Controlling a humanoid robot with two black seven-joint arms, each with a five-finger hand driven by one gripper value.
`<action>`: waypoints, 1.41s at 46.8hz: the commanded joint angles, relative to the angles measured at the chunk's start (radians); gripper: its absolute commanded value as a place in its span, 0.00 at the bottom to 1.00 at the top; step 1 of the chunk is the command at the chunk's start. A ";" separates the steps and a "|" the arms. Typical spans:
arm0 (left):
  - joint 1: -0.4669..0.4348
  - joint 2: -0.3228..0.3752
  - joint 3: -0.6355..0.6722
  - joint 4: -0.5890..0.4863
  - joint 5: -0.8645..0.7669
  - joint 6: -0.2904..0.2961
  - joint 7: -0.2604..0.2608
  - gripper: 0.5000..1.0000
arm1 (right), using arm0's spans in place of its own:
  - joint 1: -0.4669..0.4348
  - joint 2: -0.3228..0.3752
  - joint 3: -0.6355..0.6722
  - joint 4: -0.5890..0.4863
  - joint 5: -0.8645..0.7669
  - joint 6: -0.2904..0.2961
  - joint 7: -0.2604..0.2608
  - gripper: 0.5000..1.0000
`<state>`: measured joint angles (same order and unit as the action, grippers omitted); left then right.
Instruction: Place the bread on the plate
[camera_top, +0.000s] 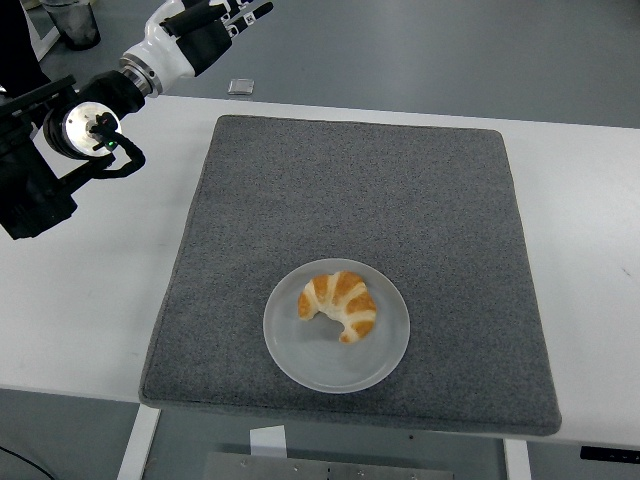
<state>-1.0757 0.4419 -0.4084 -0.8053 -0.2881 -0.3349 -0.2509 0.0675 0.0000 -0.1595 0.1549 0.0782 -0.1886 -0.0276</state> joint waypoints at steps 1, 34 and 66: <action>0.023 -0.002 -0.009 0.006 0.012 0.000 -0.002 0.98 | 0.000 0.000 0.000 0.000 0.000 0.000 0.000 0.90; 0.095 -0.130 -0.007 0.192 0.234 -0.024 -0.179 0.98 | 0.000 0.000 -0.002 0.002 0.000 0.000 0.000 0.90; 0.184 -0.140 -0.124 0.193 0.233 -0.087 -0.174 0.98 | 0.000 0.000 -0.002 0.002 0.000 0.000 0.000 0.90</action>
<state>-0.8914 0.3021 -0.5323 -0.6144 -0.0581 -0.4221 -0.4249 0.0675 0.0000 -0.1610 0.1562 0.0782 -0.1887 -0.0276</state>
